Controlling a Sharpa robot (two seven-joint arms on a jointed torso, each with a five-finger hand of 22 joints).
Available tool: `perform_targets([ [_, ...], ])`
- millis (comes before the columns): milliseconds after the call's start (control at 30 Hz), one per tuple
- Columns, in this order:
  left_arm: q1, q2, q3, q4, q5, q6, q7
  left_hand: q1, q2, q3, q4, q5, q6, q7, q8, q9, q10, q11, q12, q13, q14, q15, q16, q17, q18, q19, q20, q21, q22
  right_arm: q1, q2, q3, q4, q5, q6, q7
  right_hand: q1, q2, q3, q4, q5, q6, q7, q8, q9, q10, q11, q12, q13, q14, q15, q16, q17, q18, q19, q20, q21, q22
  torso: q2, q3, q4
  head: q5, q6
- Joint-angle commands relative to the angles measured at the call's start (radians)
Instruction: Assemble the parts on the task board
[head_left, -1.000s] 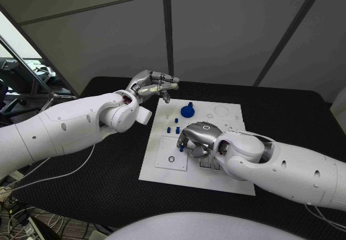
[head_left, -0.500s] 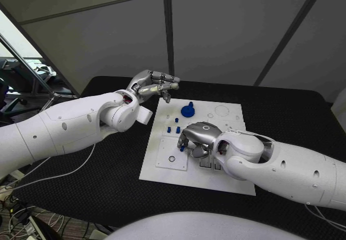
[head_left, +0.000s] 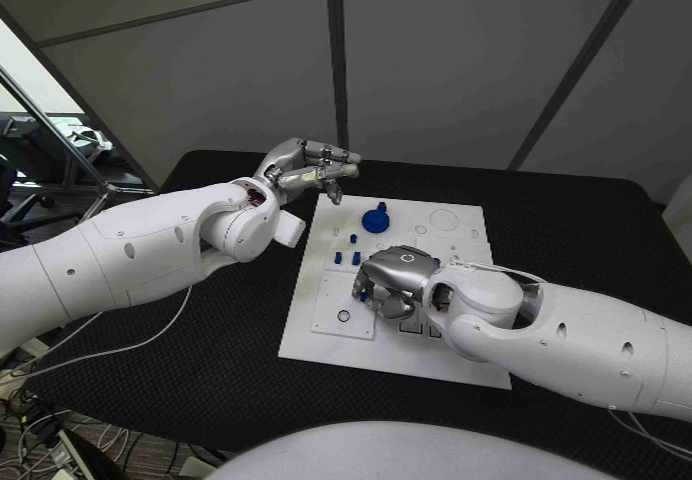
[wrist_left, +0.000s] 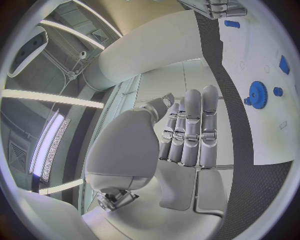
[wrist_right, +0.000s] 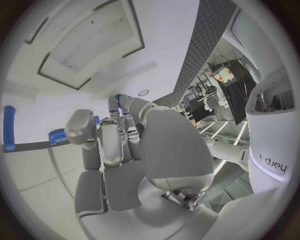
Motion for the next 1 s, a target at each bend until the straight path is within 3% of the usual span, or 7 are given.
perform_targets([
  [33, 0.002, 0.001, 0.001, 0.001, 0.005, 0.012, 0.0, -0.01, 0.001, -0.008, 0.0, 0.003, -0.004, 0.0, 0.0, -0.002, -0.005, 0.0, 0.007, -0.001, -0.005, 0.006, -0.005, -0.001, -0.004, -0.006, 0.001, -0.007, -0.001, -0.002, 0.0, -0.005, -0.002, -0.009, 0.019, -0.009, -0.024, -0.012, -0.013, 0.006, 0.0, -0.063, 0.002, -0.009, -0.016, -0.054, 0.007, -0.031, -0.019, 0.039, 0.014, -0.006, -0.011, -0.01, -0.009, 0.011, -0.013, -0.014, -0.001, -0.0002, -0.0005, 0.001, 0.0],
  [167, 0.002, 0.001, 0.001, 0.0, 0.005, 0.012, -0.002, -0.01, 0.001, -0.008, 0.0, 0.003, -0.004, 0.0, 0.0, -0.002, -0.005, 0.0, 0.007, -0.001, -0.005, 0.006, -0.005, -0.001, -0.004, -0.006, 0.001, -0.007, -0.001, -0.002, -0.001, -0.006, -0.002, -0.01, -0.005, -0.014, -0.029, -0.023, -0.029, 0.004, -0.001, -0.109, 0.001, -0.007, -0.018, -0.118, 0.016, -0.052, -0.026, 0.034, 0.02, -0.013, -0.025, -0.004, -0.026, 0.02, -0.038, -0.044, -0.001, -0.0004, -0.0002, 0.001, 0.0],
  [433, 0.002, 0.002, 0.001, -0.001, 0.005, 0.014, -0.005, -0.01, 0.002, -0.011, 0.0, 0.004, -0.01, 0.003, -0.003, -0.002, -0.01, 0.002, 0.007, -0.002, -0.006, 0.007, -0.006, -0.004, -0.004, -0.006, 0.002, -0.009, -0.002, -0.002, -0.016, -0.006, 0.017, -0.028, -0.132, -0.014, -0.032, -0.031, -0.055, 0.004, 0.008, -0.128, 0.005, -0.004, -0.016, -0.158, 0.022, -0.046, -0.025, 0.031, 0.025, -0.016, -0.034, 0.003, -0.045, 0.025, -0.066, -0.077, -0.001, 0.0009, 0.0004, 0.001, 0.004],
  [633, 0.002, 0.003, 0.001, -0.003, 0.005, 0.012, -0.003, -0.01, 0.002, -0.011, 0.0, 0.004, -0.011, 0.003, -0.003, -0.002, -0.011, 0.002, 0.007, -0.003, -0.006, 0.008, -0.006, -0.004, -0.004, -0.006, 0.002, -0.01, -0.002, -0.002, -0.075, -0.006, 0.072, -0.028, -0.221, -0.003, -0.031, -0.021, -0.064, 0.009, 0.022, -0.104, 0.006, 0.005, -0.01, -0.141, 0.019, -0.015, -0.02, 0.029, 0.023, -0.017, -0.039, 0.0, -0.033, 0.025, -0.059, -0.067, -0.001, 0.0004, 0.0013, -0.003, 0.008],
  [767, 0.002, 0.003, 0.001, -0.004, 0.005, 0.012, -0.003, -0.009, 0.002, -0.011, 0.0, 0.004, -0.011, 0.003, -0.003, -0.002, -0.011, 0.002, 0.008, -0.003, -0.006, 0.008, -0.006, -0.004, -0.004, -0.006, 0.002, -0.01, -0.002, 0.001, -0.127, -0.004, 0.117, -0.02, -0.238, -0.008, -0.031, -0.018, -0.065, 0.011, 0.024, -0.093, 0.005, 0.008, -0.008, -0.133, 0.018, -0.005, -0.02, 0.03, 0.022, -0.014, -0.036, 0.0, -0.029, 0.024, -0.056, -0.063, -0.003, -0.0006, -0.0009, -0.005, 0.012],
  [833, 0.002, 0.002, 0.0, -0.005, 0.005, 0.012, -0.003, -0.009, 0.002, -0.011, 0.0, 0.004, -0.011, 0.003, -0.003, -0.002, -0.011, 0.002, 0.008, -0.003, -0.006, 0.008, -0.006, -0.004, -0.004, -0.006, 0.002, -0.01, -0.002, 0.007, -0.16, 0.007, 0.138, 0.0, -0.232, -0.017, -0.036, -0.019, -0.068, 0.015, 0.023, -0.089, 0.003, 0.009, -0.008, -0.131, 0.017, 0.0, -0.02, 0.03, 0.022, -0.013, -0.036, -0.001, -0.027, 0.024, -0.056, -0.062, -0.003, 0.0002, -0.0026, -0.008, 0.016],
  [1000, 0.002, 0.001, -0.001, -0.006, 0.005, 0.013, -0.002, -0.009, 0.003, -0.011, 0.0, 0.004, -0.011, 0.003, -0.003, -0.002, -0.011, 0.002, 0.008, -0.003, -0.006, 0.008, -0.006, -0.005, -0.004, -0.006, 0.002, -0.01, -0.003, 0.026, -0.237, 0.058, 0.16, 0.048, -0.18, -0.057, -0.061, -0.036, -0.095, 0.033, 0.023, -0.087, -0.012, 0.004, -0.009, -0.13, 0.008, 0.015, -0.021, 0.031, 0.017, -0.01, -0.034, -0.002, -0.021, 0.021, -0.053, -0.057, -0.003, -0.0005, -0.0025, -0.022, 0.023],
])
